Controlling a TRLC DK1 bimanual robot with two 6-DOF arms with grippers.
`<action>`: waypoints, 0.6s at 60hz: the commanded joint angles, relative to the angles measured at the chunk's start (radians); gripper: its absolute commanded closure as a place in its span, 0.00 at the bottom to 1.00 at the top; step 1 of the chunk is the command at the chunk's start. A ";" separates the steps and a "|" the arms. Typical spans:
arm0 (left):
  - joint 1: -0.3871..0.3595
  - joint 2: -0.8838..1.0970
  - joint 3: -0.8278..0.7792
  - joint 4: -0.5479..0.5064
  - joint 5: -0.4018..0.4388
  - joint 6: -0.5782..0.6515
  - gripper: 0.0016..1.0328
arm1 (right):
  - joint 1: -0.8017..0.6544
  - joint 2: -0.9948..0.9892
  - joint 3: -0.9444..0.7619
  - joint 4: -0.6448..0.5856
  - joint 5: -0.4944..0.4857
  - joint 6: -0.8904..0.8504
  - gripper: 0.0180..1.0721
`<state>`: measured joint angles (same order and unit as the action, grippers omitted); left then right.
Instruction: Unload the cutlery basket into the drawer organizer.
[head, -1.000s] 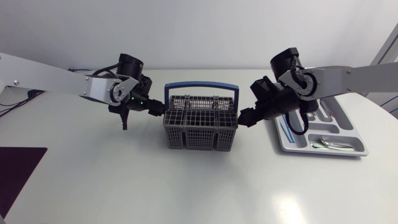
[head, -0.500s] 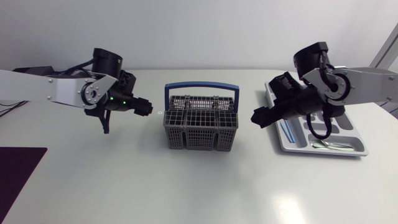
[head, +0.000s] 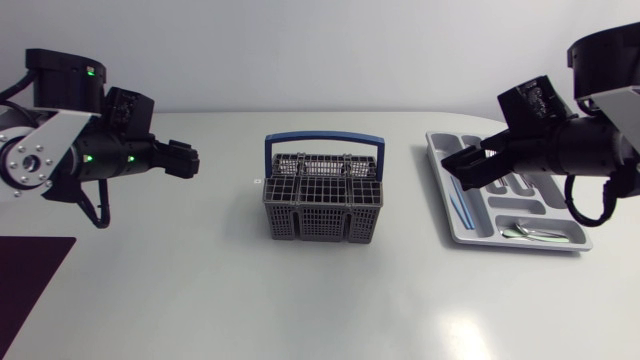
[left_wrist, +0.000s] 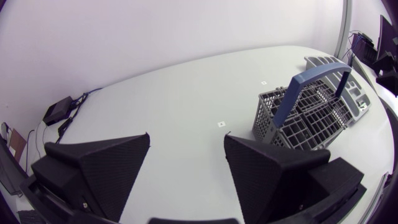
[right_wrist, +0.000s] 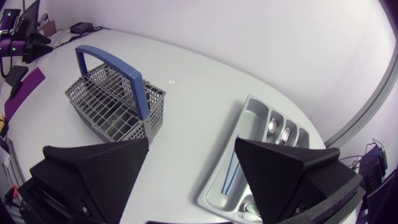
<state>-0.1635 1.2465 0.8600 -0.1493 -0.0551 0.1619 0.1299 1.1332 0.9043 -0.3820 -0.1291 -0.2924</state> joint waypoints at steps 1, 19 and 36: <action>0.012 -0.067 -0.038 -0.022 0.014 0.022 0.05 | -0.013 -0.044 -0.044 -0.031 0.002 -0.030 0.05; 0.027 -0.262 -0.098 -0.082 0.020 0.027 0.05 | -0.058 -0.168 -0.087 -0.067 -0.004 -0.067 0.05; 0.047 -0.449 -0.179 -0.121 0.021 0.041 0.05 | -0.075 -0.299 -0.156 -0.041 -0.004 -0.007 0.05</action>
<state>-0.1268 0.8513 0.7219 -0.2558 -0.0376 0.1822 0.0669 0.8749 0.7792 -0.4385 -0.1333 -0.3336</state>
